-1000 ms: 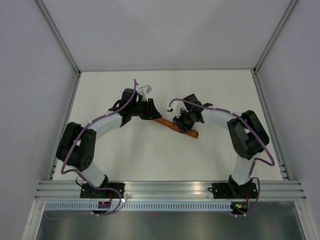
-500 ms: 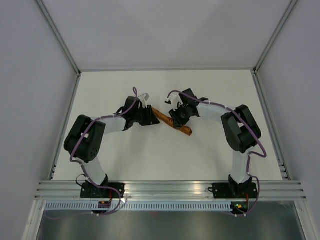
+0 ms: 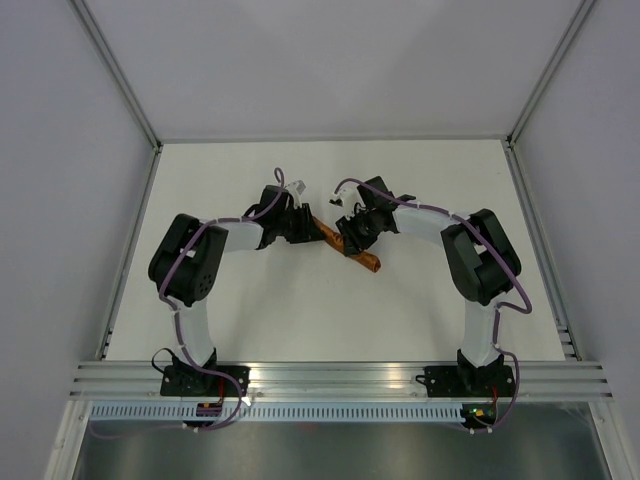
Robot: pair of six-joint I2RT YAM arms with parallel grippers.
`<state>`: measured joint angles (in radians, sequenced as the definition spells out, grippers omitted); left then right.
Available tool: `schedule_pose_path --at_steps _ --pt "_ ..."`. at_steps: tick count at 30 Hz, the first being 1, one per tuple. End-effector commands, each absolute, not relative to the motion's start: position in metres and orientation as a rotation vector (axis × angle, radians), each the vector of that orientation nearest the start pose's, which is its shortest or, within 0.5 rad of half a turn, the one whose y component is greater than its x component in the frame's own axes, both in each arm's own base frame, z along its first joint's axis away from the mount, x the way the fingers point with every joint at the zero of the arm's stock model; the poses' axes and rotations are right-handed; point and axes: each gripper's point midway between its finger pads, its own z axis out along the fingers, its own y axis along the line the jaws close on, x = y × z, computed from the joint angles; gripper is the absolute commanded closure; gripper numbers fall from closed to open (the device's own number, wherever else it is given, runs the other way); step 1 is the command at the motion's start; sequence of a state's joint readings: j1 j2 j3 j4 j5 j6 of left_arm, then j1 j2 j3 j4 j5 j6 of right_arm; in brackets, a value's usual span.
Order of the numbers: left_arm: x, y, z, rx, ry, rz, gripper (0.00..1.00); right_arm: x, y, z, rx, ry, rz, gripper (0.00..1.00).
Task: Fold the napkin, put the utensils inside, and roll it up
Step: Roll the napkin at the center of the board.
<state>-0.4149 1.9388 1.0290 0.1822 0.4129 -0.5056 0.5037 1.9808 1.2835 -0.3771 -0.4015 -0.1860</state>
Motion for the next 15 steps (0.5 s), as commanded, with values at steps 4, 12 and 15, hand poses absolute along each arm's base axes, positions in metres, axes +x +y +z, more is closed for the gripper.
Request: schedule_pose_path --at_steps 4,12,15 --pt "0.397 -0.273 0.026 0.086 2.420 -0.921 0.66 0.304 0.228 -0.039 -1.069 2.684 0.549 0.50" --pt "0.405 -0.279 0.024 0.114 2.434 -0.927 0.66 0.303 0.235 -0.034 -1.073 2.690 0.594 0.49" --pt "0.409 -0.283 0.021 0.138 2.451 -0.930 0.66 0.302 0.238 -0.031 -1.064 2.700 0.626 0.49"
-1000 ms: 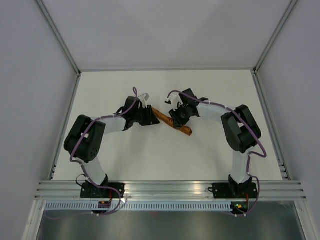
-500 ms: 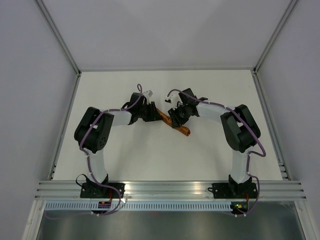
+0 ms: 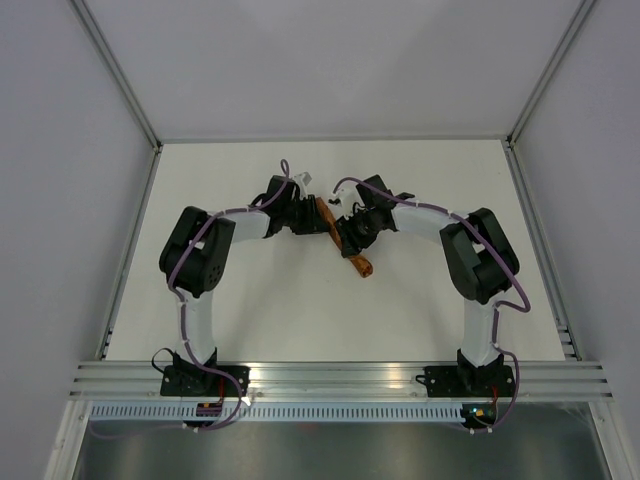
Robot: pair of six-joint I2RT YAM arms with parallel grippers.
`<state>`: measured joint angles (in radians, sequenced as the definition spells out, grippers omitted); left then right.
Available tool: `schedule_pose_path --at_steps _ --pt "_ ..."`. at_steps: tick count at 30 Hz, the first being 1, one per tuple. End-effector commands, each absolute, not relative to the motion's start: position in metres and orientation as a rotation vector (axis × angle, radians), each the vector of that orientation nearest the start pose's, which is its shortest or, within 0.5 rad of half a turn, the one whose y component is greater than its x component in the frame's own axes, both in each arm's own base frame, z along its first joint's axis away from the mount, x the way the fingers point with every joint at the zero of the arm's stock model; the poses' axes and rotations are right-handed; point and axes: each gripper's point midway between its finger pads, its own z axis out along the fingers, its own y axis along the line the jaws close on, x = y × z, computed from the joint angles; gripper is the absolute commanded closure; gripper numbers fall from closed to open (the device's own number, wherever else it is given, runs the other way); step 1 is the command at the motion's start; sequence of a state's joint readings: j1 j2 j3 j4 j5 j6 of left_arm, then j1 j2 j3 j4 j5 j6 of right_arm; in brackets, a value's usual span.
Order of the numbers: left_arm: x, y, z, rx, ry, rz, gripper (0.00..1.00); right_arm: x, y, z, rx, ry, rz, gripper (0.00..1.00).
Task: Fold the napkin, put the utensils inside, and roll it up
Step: Roll the napkin at the center of the board.
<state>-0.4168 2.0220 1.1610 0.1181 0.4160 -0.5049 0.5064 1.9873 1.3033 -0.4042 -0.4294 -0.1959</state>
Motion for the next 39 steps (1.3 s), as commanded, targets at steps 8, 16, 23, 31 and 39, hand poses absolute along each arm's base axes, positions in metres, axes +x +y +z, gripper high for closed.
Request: schedule_pose_path --at_steps 8,16,23,31,39 --pt "0.418 -0.292 0.021 0.165 2.463 -0.939 0.66 0.304 0.240 -0.030 -1.060 2.708 0.644 0.48" --pt "0.422 -0.302 0.019 0.189 2.479 -0.953 0.66 0.303 0.244 -0.028 -1.062 2.709 0.667 0.48" --pt "0.426 -0.310 0.019 0.211 2.483 -0.959 0.66 0.303 0.242 -0.025 -1.060 2.708 0.670 0.48" --pt "0.429 -0.315 0.022 0.222 2.483 -0.966 0.66 0.305 0.240 -0.015 -1.048 2.697 0.663 0.37" --pt "0.428 -0.318 0.022 0.231 2.488 -0.964 0.66 0.309 0.238 -0.007 -1.026 2.694 0.656 0.36"
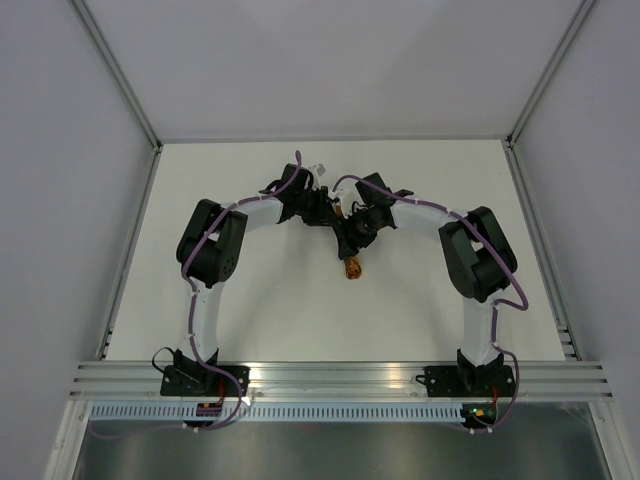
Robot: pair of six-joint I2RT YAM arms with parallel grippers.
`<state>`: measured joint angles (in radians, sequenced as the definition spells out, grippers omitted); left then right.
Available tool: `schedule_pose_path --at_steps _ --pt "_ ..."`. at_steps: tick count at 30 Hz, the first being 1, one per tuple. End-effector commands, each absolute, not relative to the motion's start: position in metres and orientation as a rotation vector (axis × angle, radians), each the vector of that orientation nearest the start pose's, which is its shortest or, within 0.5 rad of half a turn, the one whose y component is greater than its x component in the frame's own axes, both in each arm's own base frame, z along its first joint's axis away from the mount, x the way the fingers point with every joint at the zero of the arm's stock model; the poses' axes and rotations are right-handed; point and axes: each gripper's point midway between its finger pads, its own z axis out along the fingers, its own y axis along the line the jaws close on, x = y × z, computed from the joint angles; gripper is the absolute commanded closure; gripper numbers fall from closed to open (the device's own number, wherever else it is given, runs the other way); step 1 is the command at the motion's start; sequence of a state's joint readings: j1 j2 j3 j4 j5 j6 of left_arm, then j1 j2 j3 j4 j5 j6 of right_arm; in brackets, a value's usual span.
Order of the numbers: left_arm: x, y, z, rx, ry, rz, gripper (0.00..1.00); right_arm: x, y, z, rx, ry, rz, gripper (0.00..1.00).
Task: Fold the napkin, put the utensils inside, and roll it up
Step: Roll the napkin at the center of the board.
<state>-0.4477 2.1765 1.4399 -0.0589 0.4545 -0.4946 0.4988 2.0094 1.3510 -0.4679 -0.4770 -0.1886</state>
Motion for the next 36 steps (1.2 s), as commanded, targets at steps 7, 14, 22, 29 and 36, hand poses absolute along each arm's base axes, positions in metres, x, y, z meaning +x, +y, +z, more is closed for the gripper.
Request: schedule_pose_path --at_steps 7,14,22,29,36 --pt "0.426 -0.319 0.020 0.237 2.497 -0.968 0.66 0.312 0.232 -0.002 -0.996 2.699 0.629 0.31" --pt "0.426 -0.319 0.020 0.239 2.499 -0.967 0.66 0.314 0.230 0.007 -0.979 2.691 0.636 0.26" --pt "0.427 -0.320 0.019 0.240 2.498 -0.967 0.66 0.314 0.235 0.020 -0.974 2.675 0.673 0.25" --pt "0.427 -0.320 0.018 0.243 2.502 -0.969 0.66 0.323 0.238 0.034 -0.936 2.654 0.662 0.24" --pt "0.426 -0.321 0.018 0.246 2.504 -0.977 0.66 0.324 0.240 0.038 -0.907 2.670 0.690 0.24"
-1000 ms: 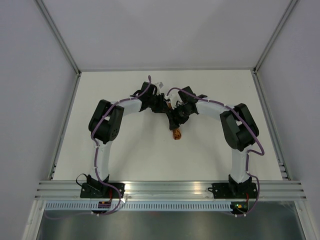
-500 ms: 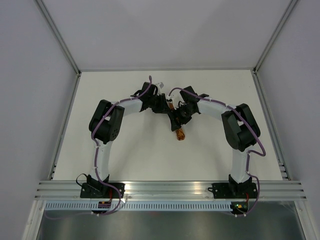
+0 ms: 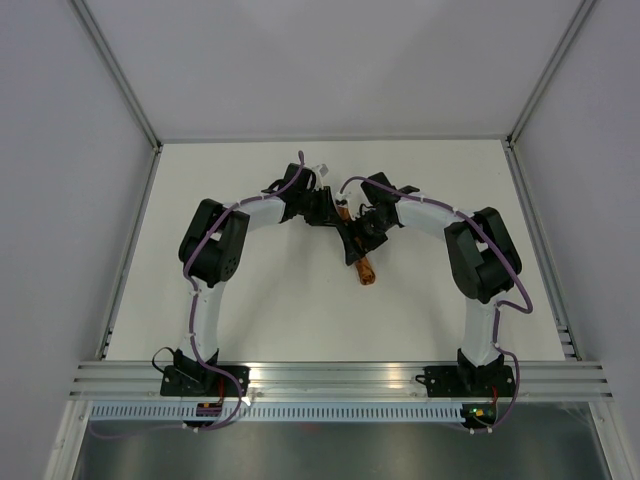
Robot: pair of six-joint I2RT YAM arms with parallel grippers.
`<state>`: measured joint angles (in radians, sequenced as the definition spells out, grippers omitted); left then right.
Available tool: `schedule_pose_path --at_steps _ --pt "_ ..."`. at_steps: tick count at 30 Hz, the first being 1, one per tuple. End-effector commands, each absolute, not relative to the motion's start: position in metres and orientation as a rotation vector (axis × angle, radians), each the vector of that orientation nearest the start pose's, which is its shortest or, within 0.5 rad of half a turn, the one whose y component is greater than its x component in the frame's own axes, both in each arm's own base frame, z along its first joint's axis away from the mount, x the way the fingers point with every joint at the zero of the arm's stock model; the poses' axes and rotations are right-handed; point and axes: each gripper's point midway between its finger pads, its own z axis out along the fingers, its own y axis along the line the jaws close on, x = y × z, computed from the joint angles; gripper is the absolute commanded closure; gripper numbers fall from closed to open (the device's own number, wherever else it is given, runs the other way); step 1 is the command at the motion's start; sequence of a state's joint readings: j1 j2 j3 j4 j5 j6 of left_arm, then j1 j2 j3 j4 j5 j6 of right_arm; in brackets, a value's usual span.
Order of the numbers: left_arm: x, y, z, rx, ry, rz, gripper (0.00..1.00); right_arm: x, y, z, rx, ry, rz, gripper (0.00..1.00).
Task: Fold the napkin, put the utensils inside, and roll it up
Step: Roll the napkin at the center of the board.
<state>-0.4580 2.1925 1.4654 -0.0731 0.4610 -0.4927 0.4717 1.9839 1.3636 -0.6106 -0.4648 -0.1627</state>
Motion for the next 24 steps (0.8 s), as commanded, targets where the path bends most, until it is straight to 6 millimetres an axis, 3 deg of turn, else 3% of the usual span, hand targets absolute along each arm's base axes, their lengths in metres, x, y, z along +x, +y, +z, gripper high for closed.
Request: schedule_pose_path --at_steps 1,7,24 --pt "0.427 -0.322 0.019 0.247 2.501 -0.978 0.66 0.326 0.241 0.040 -0.903 2.665 0.689 0.24" --pt "0.426 -0.322 0.016 0.250 2.510 -0.978 0.66 0.338 0.245 0.054 -0.844 2.650 0.665 0.24" --pt "0.427 -0.320 0.020 0.267 2.500 -0.962 0.64 0.359 0.238 0.061 -0.779 2.647 0.612 0.25"
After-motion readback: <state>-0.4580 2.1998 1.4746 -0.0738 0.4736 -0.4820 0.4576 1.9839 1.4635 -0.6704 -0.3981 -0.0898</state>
